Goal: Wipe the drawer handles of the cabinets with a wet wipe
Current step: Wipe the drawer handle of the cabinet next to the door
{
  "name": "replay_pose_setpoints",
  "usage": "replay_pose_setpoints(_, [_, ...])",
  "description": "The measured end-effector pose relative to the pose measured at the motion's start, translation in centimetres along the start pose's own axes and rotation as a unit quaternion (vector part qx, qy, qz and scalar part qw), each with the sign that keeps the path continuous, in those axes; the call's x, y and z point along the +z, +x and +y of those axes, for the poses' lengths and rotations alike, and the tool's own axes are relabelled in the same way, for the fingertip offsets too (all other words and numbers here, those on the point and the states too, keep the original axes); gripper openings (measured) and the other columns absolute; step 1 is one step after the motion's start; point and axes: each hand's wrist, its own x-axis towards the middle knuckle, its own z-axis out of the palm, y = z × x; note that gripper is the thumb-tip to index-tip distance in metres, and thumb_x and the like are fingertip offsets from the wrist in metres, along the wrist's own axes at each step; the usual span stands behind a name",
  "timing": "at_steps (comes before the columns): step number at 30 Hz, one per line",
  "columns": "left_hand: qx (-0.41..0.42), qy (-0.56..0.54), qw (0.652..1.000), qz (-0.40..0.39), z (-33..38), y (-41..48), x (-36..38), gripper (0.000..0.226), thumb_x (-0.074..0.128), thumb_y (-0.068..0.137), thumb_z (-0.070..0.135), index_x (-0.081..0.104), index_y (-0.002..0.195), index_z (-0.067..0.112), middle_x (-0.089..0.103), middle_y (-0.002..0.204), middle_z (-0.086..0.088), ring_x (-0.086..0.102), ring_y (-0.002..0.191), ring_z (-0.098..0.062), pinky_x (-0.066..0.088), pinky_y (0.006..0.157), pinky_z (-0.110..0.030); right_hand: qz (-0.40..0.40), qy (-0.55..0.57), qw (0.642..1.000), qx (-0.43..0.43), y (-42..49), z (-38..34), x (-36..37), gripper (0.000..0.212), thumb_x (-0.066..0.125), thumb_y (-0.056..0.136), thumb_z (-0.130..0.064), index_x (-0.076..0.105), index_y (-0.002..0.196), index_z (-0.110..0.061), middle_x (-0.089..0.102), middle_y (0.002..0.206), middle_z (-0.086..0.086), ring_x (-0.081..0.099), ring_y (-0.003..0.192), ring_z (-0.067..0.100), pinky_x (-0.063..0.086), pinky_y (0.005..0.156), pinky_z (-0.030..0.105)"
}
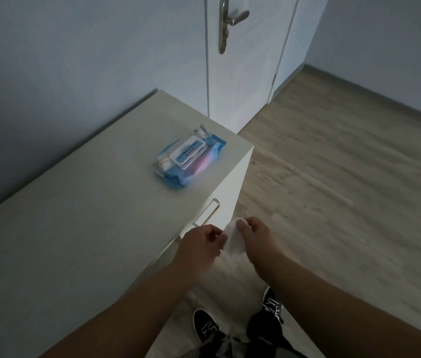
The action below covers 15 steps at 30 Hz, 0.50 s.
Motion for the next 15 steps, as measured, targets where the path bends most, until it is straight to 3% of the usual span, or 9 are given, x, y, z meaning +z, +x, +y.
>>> replay_pose_setpoints(4, [0.044, 0.106, 0.993, -0.007, -0.5, -0.5, 0.3, 0.026, 0.058, 0.103, 0.041, 0.076, 0.091, 0.027, 0.075, 0.083, 0.014, 0.062, 0.07, 0.01, 0.045, 0.068, -0.014, -0.024, 0.073, 0.995, 0.067, 0.6, 0.3, 1.6, 0.026, 0.063, 0.09, -0.047, 0.072, 0.098, -0.024, 0.078, 0.098, 0.007, 0.074, 0.093, 0.032, 0.062, 0.085, 0.054])
replay_pose_setpoints(9, [0.031, 0.157, 0.987, -0.018, -1.5, -1.0, -0.8, 0.035, 0.05, 0.098, 0.046, 0.076, 0.089, 0.025, 0.075, 0.087, 0.01, 0.066, 0.078, -0.005, 0.054, 0.075, -0.033, -0.06, 0.093, 0.991, 0.076, 1.2, 0.5, 2.9, 0.032, 0.062, 0.072, -0.06, 0.073, 0.092, -0.036, 0.078, 0.096, 0.007, 0.074, 0.094, 0.036, 0.062, 0.085, 0.056])
replay_pose_setpoints(11, [0.022, 0.187, 0.982, -0.015, -1.7, -1.0, -1.2, 0.038, 0.045, 0.095, 0.048, 0.073, 0.084, 0.025, 0.072, 0.082, 0.008, 0.064, 0.077, -0.008, 0.054, 0.074, -0.037, -0.062, 0.1, 0.99, 0.075, 1.0, 0.1, 3.1, 0.027, 0.062, 0.076, -0.055, 0.073, 0.09, -0.035, 0.077, 0.096, 0.01, 0.074, 0.095, 0.039, 0.06, 0.078, 0.051])
replay_pose_setpoints(13, [0.008, 0.235, 0.972, -0.021, -1.6, -0.9, -1.7, 0.037, 0.048, 0.098, 0.046, 0.066, 0.077, 0.022, 0.067, 0.076, 0.004, 0.063, 0.075, -0.013, 0.053, 0.071, -0.036, -0.078, 0.129, 0.986, 0.072, 0.8, -0.1, 3.2, 0.021, 0.061, 0.093, -0.042, 0.071, 0.099, -0.024, 0.077, 0.099, 0.013, 0.074, 0.097, 0.039, 0.058, 0.082, 0.054])
replay_pose_setpoints(15, [0.003, 0.259, 0.965, -0.027, -1.5, -0.7, -2.0, 0.038, 0.051, 0.101, 0.044, 0.056, 0.071, 0.022, 0.06, 0.069, 0.006, 0.061, 0.071, -0.014, 0.053, 0.071, -0.032, -0.114, 0.151, 0.98, 0.067, 0.8, -0.2, 3.1, 0.026, 0.06, 0.098, -0.037, 0.064, 0.107, -0.013, 0.078, 0.103, 0.014, 0.074, 0.1, 0.039, 0.054, 0.084, 0.056])
